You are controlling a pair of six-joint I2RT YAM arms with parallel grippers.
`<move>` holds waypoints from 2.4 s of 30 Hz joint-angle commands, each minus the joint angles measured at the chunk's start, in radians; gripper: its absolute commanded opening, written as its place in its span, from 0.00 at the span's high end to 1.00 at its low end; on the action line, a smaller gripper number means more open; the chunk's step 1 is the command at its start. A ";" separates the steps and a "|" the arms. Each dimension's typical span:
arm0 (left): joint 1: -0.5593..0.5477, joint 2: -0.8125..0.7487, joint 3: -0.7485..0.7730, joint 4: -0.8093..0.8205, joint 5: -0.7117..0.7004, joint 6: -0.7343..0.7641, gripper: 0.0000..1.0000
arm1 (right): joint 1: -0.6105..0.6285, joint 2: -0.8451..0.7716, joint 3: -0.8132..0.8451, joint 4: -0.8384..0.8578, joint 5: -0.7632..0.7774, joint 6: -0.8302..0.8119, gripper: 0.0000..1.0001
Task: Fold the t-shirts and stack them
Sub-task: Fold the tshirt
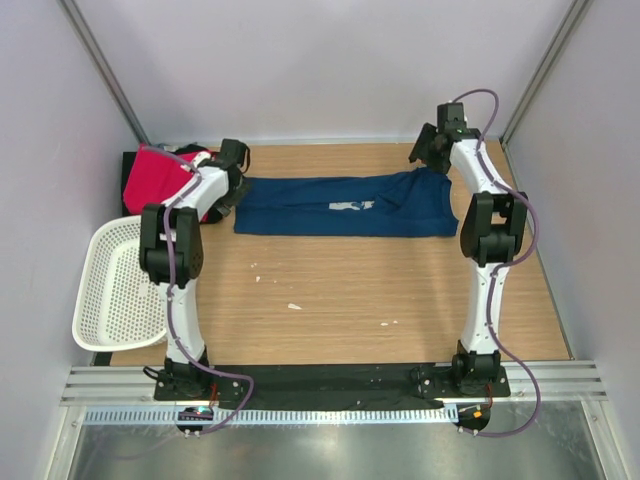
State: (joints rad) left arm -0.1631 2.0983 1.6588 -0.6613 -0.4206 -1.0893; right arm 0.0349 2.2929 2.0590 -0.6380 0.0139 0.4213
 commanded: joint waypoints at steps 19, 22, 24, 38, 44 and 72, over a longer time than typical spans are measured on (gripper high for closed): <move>-0.239 -0.290 -0.177 0.057 0.198 0.281 0.11 | 0.088 -0.305 -0.522 0.143 -0.045 0.083 0.67; -0.239 -0.259 -0.182 0.058 0.223 0.276 0.11 | 0.111 -0.270 -0.485 0.124 -0.019 0.048 0.73; -0.237 -0.245 -0.183 0.060 0.232 0.278 0.11 | 0.117 -0.236 -0.461 0.116 0.024 0.045 0.76; -0.239 -0.213 -0.186 0.060 0.246 0.279 0.11 | 0.152 -0.064 -0.226 0.030 0.081 0.031 0.83; -0.239 -0.192 -0.188 0.060 0.264 0.275 0.11 | 0.157 -0.038 -0.180 0.107 0.060 0.043 0.89; -0.239 -0.212 -0.234 0.081 0.315 0.296 0.10 | 0.154 -0.159 -0.310 0.054 0.098 -0.006 0.54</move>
State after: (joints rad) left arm -0.4038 1.9179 1.4315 -0.6025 -0.1181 -0.8066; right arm 0.1940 2.1902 1.7508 -0.6060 0.0921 0.4267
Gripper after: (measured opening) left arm 0.900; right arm 0.464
